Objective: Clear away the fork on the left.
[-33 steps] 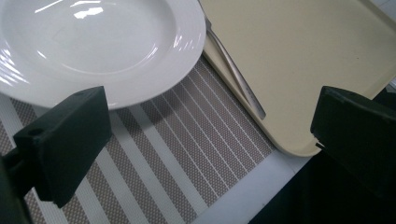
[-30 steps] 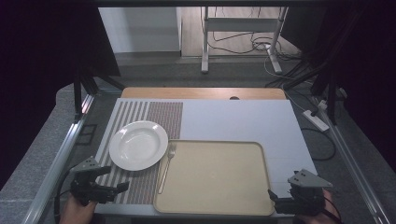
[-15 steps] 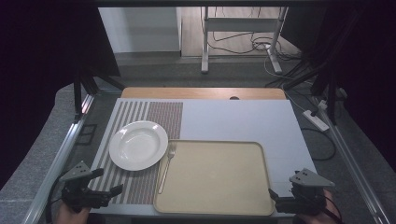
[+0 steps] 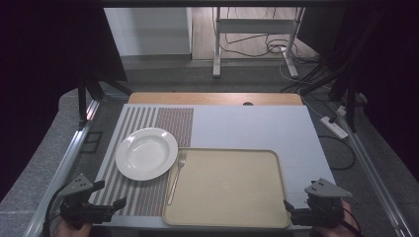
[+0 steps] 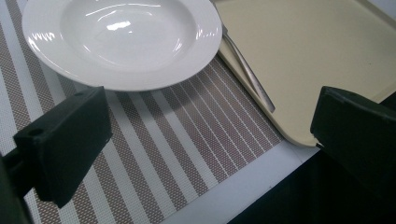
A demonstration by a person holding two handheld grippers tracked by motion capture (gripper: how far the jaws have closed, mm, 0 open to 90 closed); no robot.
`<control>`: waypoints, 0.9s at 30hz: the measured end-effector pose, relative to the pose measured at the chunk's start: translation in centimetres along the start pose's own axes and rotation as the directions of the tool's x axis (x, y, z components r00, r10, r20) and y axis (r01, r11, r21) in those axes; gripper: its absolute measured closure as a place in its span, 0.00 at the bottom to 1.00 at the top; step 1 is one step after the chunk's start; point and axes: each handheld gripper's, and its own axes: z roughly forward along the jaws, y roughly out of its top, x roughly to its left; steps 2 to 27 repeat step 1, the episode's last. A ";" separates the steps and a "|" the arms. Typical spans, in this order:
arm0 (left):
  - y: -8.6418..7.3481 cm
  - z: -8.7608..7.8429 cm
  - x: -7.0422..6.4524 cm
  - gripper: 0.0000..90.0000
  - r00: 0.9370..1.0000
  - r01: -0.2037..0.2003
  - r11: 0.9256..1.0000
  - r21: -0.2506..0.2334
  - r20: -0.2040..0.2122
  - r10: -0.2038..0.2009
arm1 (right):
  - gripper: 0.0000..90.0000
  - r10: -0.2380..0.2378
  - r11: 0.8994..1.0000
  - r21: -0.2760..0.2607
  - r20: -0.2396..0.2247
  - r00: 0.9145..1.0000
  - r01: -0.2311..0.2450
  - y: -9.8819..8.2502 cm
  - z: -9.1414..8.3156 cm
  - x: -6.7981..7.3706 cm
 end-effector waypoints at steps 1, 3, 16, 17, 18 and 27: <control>0.1 0.0 0.0 0.00 1.000 0.001 1.000 0.002 0.003 -0.001 | 0.00 -0.001 1.000 0.002 0.003 1.000 0.001 0.0 0.0 0.0; 0.1 0.0 0.0 0.00 1.000 0.001 1.000 0.002 0.003 -0.001 | 0.00 -0.001 1.000 0.002 0.003 1.000 0.001 0.0 0.0 0.0; 0.1 0.0 0.0 0.00 1.000 0.001 1.000 0.002 0.003 -0.001 | 0.00 -0.001 1.000 0.002 0.003 1.000 0.001 0.0 0.0 0.0; 0.1 0.0 0.0 0.00 1.000 0.001 1.000 0.002 0.003 -0.001 | 0.00 -0.001 1.000 0.002 0.003 1.000 0.001 0.0 0.0 0.0; 0.1 0.0 0.0 0.00 1.000 0.001 1.000 0.002 0.003 -0.001 | 0.00 -0.001 1.000 0.002 0.003 1.000 0.001 0.0 0.0 0.0; 0.1 0.0 0.0 0.00 1.000 0.001 1.000 0.002 0.003 -0.001 | 0.00 -0.001 1.000 0.002 0.003 1.000 0.001 0.0 0.0 0.0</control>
